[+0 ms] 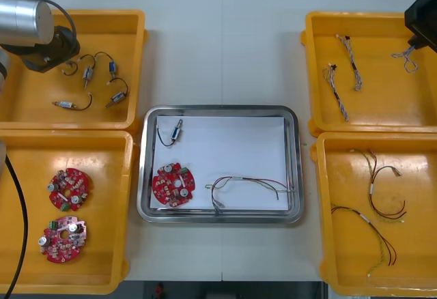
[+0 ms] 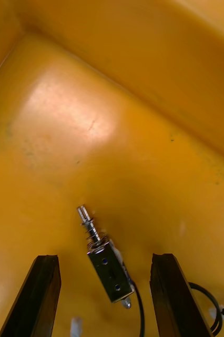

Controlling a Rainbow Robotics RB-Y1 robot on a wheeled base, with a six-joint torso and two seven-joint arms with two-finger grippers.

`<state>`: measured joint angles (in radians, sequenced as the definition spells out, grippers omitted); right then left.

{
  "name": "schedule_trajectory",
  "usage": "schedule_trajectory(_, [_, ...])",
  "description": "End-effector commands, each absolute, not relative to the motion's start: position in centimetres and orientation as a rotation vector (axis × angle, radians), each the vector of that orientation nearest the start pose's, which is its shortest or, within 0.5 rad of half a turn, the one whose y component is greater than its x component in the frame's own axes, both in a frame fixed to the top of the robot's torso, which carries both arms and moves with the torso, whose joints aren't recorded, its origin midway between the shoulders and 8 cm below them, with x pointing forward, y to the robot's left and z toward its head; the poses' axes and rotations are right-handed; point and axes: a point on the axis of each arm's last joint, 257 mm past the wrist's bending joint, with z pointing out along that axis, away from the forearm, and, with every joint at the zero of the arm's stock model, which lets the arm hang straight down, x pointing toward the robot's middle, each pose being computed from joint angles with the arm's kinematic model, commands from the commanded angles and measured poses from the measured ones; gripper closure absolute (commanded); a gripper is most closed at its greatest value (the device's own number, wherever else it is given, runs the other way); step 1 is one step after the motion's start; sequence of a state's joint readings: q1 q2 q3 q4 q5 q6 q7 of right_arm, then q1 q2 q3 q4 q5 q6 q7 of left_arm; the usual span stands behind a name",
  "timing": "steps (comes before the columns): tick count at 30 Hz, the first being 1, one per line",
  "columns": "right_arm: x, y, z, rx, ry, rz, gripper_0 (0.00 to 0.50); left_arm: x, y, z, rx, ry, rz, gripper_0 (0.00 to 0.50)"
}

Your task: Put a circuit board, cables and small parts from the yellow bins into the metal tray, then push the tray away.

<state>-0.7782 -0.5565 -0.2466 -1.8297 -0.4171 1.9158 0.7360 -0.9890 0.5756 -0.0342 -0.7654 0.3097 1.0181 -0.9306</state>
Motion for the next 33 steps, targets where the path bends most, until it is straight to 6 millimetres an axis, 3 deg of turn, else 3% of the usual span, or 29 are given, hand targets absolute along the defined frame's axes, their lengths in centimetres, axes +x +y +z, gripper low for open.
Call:
schedule_trajectory(1, [50.8, -30.4, -1.8, 0.509, 2.276, 0.187, 0.500, 68.8, 38.6, -15.0, -0.636, 2.182, -0.032, 0.000])
schedule_trajectory(12, [45.8, -21.6, -3.4, -0.281, 2.336, 0.197, 0.500, 68.3, 38.8, -16.4, -0.618, 2.206, -0.002, 0.000])
schedule_trajectory(18, [43.5, -17.2, -4.7, -0.712, 2.263, 0.093, 0.500, 67.9, 39.4, -17.1, -0.612, 2.215, 0.020, 0.000])
schedule_trajectory(24, [41.4, -13.7, -7.8, -1.126, 2.164, -0.041, 0.500, 67.5, 39.8, -18.1, -0.613, 2.229, 0.030, 0.000])
schedule_trajectory(28, [41.2, -12.5, -10.0, -1.365, 2.072, -0.180, 0.500, 67.4, 39.9, -18.4, -0.611, 2.232, 0.033, 0.000])
schedule_trajectory(29, [41.3, -12.3, -10.7, -1.435, 2.039, -0.234, 0.500, 67.4, 40.0, -18.3, -0.614, 2.231, 0.034, 0.032])
schedule_trajectory(30, [41.3, -12.2, -11.0, -1.458, 2.028, -0.253, 0.500, 67.4, 39.9, -18.3, -0.612, 2.231, 0.032, 0.125])
schedule_trajectory(31, [41.3, -12.1, -11.8, -1.514, 2.012, -0.290, 0.500, 67.4, 40.0, -18.3, -0.612, 2.231, 0.035, 0.417])
schedule_trajectory(32, [41.2, -11.9, -12.8, -1.567, 2.005, -0.314, 0.500, 67.4, 39.8, -18.3, -0.612, 2.231, 0.029, 0.500])
schedule_trajectory(33, [41.3, -11.9, -13.2, -1.587, 2.006, -0.326, 0.500, 67.4, 39.9, -18.3, -0.613, 2.232, 0.031, 0.500])
